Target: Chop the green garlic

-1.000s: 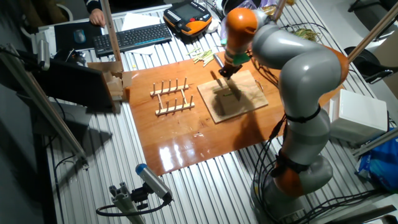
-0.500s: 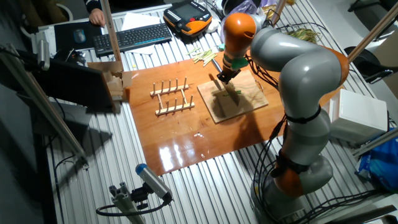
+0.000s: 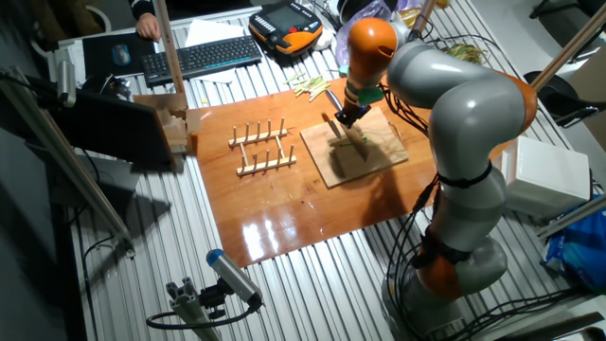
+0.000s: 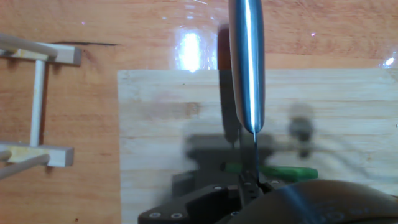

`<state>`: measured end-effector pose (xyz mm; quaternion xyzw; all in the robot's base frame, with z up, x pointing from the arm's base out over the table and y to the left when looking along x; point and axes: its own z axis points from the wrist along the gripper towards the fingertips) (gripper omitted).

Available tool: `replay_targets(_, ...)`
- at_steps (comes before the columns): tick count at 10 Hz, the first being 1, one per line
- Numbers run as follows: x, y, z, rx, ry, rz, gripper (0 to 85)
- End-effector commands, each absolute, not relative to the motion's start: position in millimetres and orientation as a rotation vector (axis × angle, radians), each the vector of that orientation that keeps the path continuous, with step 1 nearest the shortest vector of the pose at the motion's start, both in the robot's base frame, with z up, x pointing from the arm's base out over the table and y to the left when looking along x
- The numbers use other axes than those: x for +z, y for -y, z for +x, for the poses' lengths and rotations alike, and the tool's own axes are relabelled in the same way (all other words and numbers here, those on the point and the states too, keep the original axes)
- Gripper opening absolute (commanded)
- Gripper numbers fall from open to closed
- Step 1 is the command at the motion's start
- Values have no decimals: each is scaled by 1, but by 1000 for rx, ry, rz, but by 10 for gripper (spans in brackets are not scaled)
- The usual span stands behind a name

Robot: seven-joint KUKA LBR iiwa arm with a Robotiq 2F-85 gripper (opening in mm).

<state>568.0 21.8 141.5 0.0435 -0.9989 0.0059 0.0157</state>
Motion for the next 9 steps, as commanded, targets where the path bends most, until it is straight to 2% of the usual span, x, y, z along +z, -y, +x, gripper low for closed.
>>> replay_targets(1,142,-22,568,22,3109,134,0)
replay_targets(3,142,-22,568,6,3075,116,0)
replay_targets(7,142,-22,568,81,2975,64,0)
replay_targets(9,140,-21,565,55,2993,70,0)
